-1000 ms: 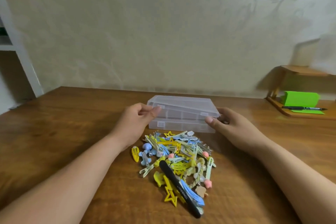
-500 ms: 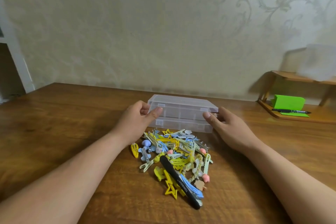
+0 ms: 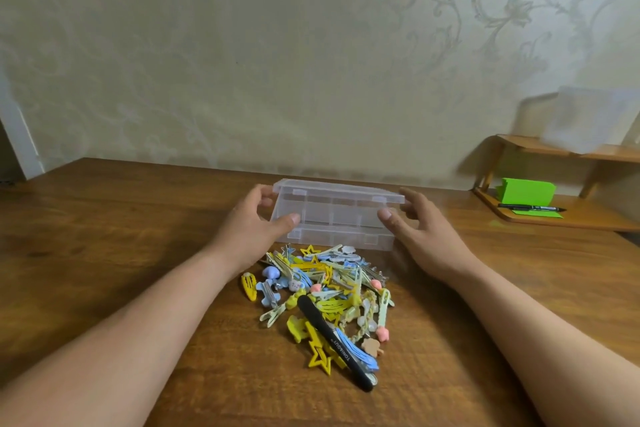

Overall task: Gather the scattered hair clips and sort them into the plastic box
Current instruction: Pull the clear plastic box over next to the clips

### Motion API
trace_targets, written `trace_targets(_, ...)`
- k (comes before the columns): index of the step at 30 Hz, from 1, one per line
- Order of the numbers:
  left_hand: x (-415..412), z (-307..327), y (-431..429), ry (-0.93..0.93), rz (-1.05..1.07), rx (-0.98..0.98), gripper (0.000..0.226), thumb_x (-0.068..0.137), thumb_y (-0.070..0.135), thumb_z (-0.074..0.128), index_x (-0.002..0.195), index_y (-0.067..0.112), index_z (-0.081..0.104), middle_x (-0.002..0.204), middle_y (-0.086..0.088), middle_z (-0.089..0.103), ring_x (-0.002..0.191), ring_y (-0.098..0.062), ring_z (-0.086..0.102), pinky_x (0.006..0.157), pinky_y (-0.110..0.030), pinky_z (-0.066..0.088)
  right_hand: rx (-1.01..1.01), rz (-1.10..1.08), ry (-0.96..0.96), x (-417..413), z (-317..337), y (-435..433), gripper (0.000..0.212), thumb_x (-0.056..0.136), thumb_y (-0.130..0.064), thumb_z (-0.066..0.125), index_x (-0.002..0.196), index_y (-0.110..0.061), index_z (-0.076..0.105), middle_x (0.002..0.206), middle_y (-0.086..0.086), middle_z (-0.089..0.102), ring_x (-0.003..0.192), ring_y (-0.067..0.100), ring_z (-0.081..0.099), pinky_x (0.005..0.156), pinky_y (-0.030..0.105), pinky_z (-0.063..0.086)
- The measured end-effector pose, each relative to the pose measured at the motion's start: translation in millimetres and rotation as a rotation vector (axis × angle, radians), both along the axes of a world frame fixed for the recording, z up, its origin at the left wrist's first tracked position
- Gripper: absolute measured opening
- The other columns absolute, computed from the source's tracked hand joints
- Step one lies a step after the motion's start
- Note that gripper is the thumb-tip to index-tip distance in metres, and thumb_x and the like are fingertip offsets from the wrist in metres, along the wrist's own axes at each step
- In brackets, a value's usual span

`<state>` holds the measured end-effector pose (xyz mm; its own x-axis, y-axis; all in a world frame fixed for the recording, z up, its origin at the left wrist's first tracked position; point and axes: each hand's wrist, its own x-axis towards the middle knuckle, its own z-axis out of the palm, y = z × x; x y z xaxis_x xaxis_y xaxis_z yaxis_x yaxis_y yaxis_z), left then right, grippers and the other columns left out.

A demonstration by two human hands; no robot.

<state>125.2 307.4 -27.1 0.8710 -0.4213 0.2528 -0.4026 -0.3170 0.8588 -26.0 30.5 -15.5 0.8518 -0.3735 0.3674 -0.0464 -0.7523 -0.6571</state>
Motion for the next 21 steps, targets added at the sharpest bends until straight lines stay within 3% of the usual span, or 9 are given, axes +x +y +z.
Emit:
trace_targets(3, 1.0, -3.2, -0.7, 0.004, -0.003, 0.051, 0.042, 0.093, 0.054, 0.076, 0.130, 0.039, 0.064, 0.134, 0.008, 0.058, 0.112, -0.014, 0.061, 0.091, -0.038, 0.053, 0.008, 0.019, -0.017, 8.7, 13.2, -5.1, 0.068, 0.097, -0.066, 0.057, 0.155, -0.033, 0.047, 0.153, -0.007, 0.054, 0.135, 0.011, 0.053, 0.111, 0.038, 0.047)
trace_targets(5, 1.7, -5.6, -1.9, -0.002, -0.004, 0.091, 0.042, 0.093, 0.059, 0.073, 0.129, 0.041, 0.066, 0.134, 0.005, 0.059, 0.112, -0.013, 0.059, 0.088, -0.037, 0.051, -0.019, 0.016, -0.017, 21.2, 26.5, -10.4, 0.057, 0.096, -0.071, 0.052, 0.130, -0.028, 0.066, 0.126, -0.004, 0.071, 0.114, 0.015, 0.065, 0.099, 0.043, 0.055)
trace_targets(7, 3.2, -6.7, -2.2, -0.004, 0.003, 0.095, 0.041, 0.091, 0.062, 0.073, 0.127, 0.042, 0.067, 0.134, 0.004, 0.060, 0.112, -0.013, 0.059, 0.088, -0.037, 0.051, -0.013, 0.012, -0.031, 38.1, 39.0, -15.8, 0.064, 0.095, -0.076, 0.048, 0.108, -0.017, 0.070, 0.102, 0.003, 0.075, 0.098, 0.024, 0.070, 0.090, 0.046, 0.057)
trace_targets(10, 4.0, -7.0, -2.1, -0.005, 0.016, 0.096, 0.038, 0.091, 0.061, 0.074, 0.123, 0.041, 0.067, 0.130, 0.004, 0.061, 0.108, -0.012, 0.059, 0.084, -0.034, 0.050, 0.131, -0.003, -0.067, 70.3, 51.0, -26.2, 0.059, 0.101, -0.065, 0.050, 0.106, -0.011, 0.072, 0.102, 0.006, 0.076, 0.098, 0.027, 0.072, 0.092, 0.046, 0.056)
trace_targets(13, 3.3, -7.9, -2.0, -0.007, 0.014, 0.091, 0.038, 0.091, 0.062, 0.074, 0.123, 0.042, 0.067, 0.128, 0.007, 0.061, 0.107, -0.009, 0.059, 0.081, -0.031, 0.049, 0.302, -0.053, -0.047, 100.8, 48.6, -33.8, 0.052, 0.107, -0.053, 0.051, 0.109, -0.006, 0.073, 0.104, 0.016, 0.077, 0.089, 0.025, 0.072, 0.079, 0.036, 0.056)
trace_targets(17, 3.5, -8.3, -1.9, -0.001, 0.028, 0.080, 0.035, 0.090, 0.064, 0.074, 0.116, 0.043, 0.068, 0.117, 0.008, 0.062, 0.100, -0.008, 0.059, 0.078, -0.032, 0.050, 0.464, -0.098, 0.075, 119.5, 16.6, -47.7, 0.042, 0.099, -0.049, 0.068, 0.100, -0.008, 0.078, 0.100, 0.013, 0.079, 0.097, 0.033, 0.076, 0.097, 0.049, 0.060)
trace_targets(19, 1.9, -7.5, -2.6, 0.001, 0.031, 0.083, 0.032, 0.090, 0.062, 0.074, 0.114, 0.041, 0.067, 0.110, 0.009, 0.061, 0.096, -0.008, 0.059, 0.074, -0.030, 0.047, 0.487, -0.122, 0.078, 122.6, 6.3, -53.6, 0.039, 0.090, -0.046, 0.080, 0.097, -0.008, 0.080, 0.091, 0.014, 0.080, 0.090, 0.036, 0.077, 0.092, 0.050, 0.063)
trace_targets(21, 0.7, -6.3, -4.1, 0.000, 0.035, 0.085, 0.030, 0.091, 0.061, 0.073, 0.112, 0.040, 0.067, 0.104, 0.007, 0.059, 0.092, -0.008, 0.057, 0.070, -0.029, 0.044, 0.452, -0.145, 0.081, 125.9, 5.4, -54.9, 0.040, 0.087, -0.045, 0.084, 0.096, -0.006, 0.080, 0.090, 0.015, 0.080, 0.080, 0.032, 0.077, 0.081, 0.043, 0.063)
